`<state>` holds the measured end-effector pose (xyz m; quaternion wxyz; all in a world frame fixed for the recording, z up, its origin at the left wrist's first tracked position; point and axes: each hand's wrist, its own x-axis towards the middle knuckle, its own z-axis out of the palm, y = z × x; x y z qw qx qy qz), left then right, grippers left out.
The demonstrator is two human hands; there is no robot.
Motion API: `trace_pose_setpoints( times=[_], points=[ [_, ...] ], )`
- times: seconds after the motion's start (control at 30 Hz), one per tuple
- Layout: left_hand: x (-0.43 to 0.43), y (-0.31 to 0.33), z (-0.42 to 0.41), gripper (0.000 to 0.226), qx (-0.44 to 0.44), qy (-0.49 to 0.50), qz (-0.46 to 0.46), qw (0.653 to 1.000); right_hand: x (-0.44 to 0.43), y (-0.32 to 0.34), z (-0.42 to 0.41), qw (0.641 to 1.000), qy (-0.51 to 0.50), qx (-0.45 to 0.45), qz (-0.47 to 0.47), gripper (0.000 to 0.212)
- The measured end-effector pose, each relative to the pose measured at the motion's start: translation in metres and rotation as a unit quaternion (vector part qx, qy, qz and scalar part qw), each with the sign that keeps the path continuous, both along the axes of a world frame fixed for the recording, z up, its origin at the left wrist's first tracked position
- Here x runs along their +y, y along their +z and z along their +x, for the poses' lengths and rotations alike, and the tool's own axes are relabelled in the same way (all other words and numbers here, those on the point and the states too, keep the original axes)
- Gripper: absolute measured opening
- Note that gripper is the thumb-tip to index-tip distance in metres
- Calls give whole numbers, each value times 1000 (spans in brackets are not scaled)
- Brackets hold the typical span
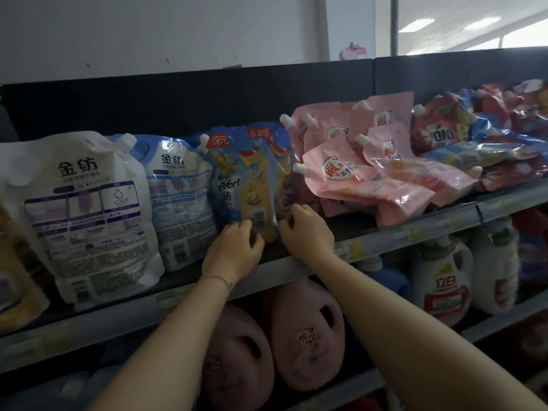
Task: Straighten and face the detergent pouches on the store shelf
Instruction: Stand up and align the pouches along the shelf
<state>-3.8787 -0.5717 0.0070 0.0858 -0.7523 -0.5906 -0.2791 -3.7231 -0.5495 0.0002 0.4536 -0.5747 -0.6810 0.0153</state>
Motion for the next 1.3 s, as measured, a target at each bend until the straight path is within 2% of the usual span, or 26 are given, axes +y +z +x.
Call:
trace_pose_setpoints(
  times=[0.07,0.13,0.2,0.27,0.4,0.5,0.57,0.63,0.73,0.8,0.83,0.93,1.0,1.07,1.2,1.27,1.3],
  points=[
    [-2,1,1,23,-7,-3,0,1000,-2,2,3,999,37,7,-3,19],
    [-8,5,3,20,26,5,13,1000,-7,7,11,992,120,35,14,15],
    [-13,7,6,16,68,30,38,997,-14,13,26,977,202,56,41,9],
    [-18,7,13,11,71,70,54,994,-20,21,47,966,244,45,78,6],
    [-25,2,42,3,-62,93,48,993,-32,43,103,953,248,-46,168,15],
    [-20,4,77,7,-129,82,71,986,-24,58,145,948,205,-129,205,24],
    [-12,11,104,6,-186,72,74,977,-9,65,169,952,176,-158,195,32],
    [-1,19,132,4,-230,71,55,969,7,68,189,959,183,-146,157,42],
    [18,32,170,20,-285,89,7,954,25,66,209,968,205,-121,84,54],
    [33,42,189,34,-364,111,-26,924,35,59,215,968,199,-142,47,57],
    [43,44,194,40,-428,115,-34,896,39,55,216,969,192,-155,34,56],
    [68,48,202,50,-619,113,-57,775,48,45,213,968,167,-184,34,50],
    [89,41,199,57,-688,120,-58,713,51,40,210,967,160,-191,47,49],
    [106,35,198,58,-726,123,-35,675,52,35,208,967,161,-189,57,52],
    [93,48,211,34,-758,126,2,640,53,32,209,970,164,-159,88,52],
    [87,60,210,20,-753,103,27,650,51,30,206,974,158,-105,120,55],
    [84,68,207,17,-739,88,45,666,49,28,203,974,152,-89,139,57]
  ],
)
